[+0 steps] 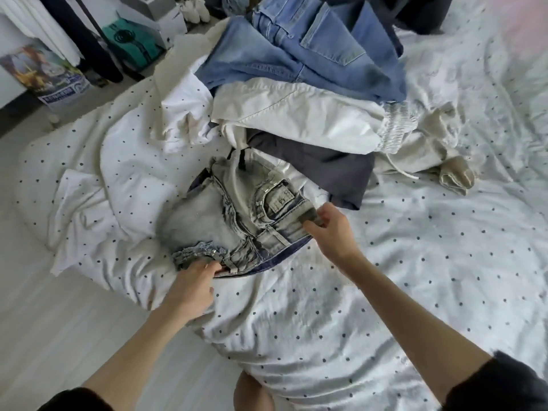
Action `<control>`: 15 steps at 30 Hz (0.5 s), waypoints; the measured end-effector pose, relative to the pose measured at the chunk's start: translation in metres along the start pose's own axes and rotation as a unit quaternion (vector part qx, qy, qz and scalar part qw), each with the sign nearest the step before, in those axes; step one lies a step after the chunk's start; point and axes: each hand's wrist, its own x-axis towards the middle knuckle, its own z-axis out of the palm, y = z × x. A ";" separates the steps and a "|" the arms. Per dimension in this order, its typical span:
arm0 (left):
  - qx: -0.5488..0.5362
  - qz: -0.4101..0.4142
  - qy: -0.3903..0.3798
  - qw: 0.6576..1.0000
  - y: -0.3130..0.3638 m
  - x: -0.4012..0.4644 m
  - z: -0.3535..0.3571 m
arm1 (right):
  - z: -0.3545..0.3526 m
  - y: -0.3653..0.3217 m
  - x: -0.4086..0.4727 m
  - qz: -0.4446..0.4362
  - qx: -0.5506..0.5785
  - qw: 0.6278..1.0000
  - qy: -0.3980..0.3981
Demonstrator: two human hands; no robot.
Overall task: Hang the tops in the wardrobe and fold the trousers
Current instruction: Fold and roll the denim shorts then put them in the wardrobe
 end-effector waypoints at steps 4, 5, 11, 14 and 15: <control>-0.023 0.078 -0.073 0.994 0.098 -0.035 0.010 | -0.085 0.049 -0.049 0.015 -0.031 0.999 0.038; -0.033 0.096 -0.088 0.991 0.114 -0.036 0.013 | -0.099 0.059 -0.052 0.020 -0.031 0.998 0.048; -0.058 0.218 -0.136 0.965 0.272 -0.050 0.040 | -0.224 0.132 -0.090 0.053 -0.027 0.986 0.157; -0.076 0.258 -0.148 0.952 0.336 -0.056 0.049 | -0.271 0.159 -0.096 0.059 -0.023 0.975 0.214; -0.081 0.271 -0.144 0.948 0.353 -0.057 0.052 | -0.285 0.165 -0.096 0.057 -0.021 0.970 0.234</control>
